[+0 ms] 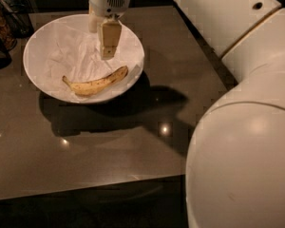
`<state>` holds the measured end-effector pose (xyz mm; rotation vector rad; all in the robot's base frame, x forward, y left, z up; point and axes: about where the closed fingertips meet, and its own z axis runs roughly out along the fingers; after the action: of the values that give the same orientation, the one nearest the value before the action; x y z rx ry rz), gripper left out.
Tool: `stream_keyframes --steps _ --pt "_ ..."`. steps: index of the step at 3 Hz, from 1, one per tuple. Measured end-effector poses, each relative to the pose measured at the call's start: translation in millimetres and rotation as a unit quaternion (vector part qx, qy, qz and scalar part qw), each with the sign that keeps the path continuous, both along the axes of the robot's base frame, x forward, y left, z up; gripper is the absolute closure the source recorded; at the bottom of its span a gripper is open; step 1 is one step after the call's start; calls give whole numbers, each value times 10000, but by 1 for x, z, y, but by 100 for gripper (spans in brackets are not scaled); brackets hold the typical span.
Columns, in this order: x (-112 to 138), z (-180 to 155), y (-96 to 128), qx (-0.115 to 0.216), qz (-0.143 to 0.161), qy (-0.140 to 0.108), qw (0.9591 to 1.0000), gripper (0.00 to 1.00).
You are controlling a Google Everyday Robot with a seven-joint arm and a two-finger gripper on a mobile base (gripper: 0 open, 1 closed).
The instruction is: Pick banana from white bowl
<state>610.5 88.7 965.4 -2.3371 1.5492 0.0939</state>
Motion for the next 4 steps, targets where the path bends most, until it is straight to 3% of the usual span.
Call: stream_keyframes --steps 2,4 --pt "-6 -24 11 -137 59 245 9996 38" --pt "-12 -64 18 -432 146 613 9971 47"
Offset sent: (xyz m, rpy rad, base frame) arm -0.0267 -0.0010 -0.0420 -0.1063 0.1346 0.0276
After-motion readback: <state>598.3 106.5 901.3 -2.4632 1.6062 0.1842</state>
